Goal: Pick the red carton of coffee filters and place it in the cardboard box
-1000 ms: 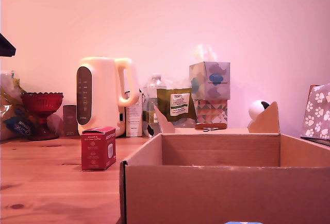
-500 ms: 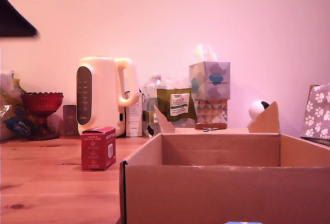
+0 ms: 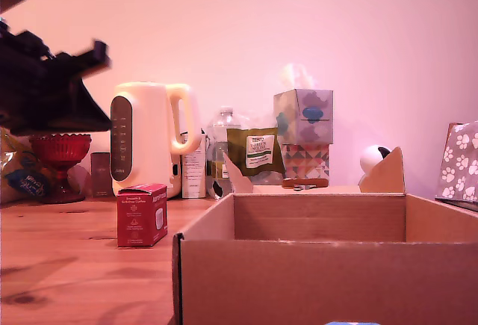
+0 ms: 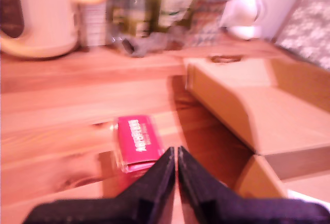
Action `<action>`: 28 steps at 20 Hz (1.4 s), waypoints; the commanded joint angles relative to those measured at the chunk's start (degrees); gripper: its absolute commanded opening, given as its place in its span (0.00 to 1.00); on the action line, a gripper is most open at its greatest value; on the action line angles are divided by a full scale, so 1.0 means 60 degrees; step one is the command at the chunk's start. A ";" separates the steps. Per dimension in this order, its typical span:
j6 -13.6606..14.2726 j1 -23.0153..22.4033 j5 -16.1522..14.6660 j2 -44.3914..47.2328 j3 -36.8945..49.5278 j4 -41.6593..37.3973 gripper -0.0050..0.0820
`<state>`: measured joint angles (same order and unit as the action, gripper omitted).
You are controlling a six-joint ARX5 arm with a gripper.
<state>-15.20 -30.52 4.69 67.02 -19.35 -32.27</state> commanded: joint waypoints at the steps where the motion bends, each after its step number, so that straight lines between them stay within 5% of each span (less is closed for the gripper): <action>1: -0.0087 -0.0240 0.0470 0.0204 -0.0146 -0.0164 0.04; 4: -0.0080 -0.0503 0.0943 0.0528 -0.0375 -0.0051 0.08; 5: -0.0087 -0.0521 0.1027 0.0612 -0.0423 -0.0051 0.17; 8: -0.0058 -0.0521 0.1045 0.0885 -0.0568 -0.0047 0.89; 9: -0.0055 -0.0521 0.1045 0.0991 -0.0608 -0.0051 0.97; 28: 0.0572 0.0284 0.1268 0.5778 -0.3373 0.0080 0.95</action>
<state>-12.01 -29.04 12.27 100.95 -38.94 -31.73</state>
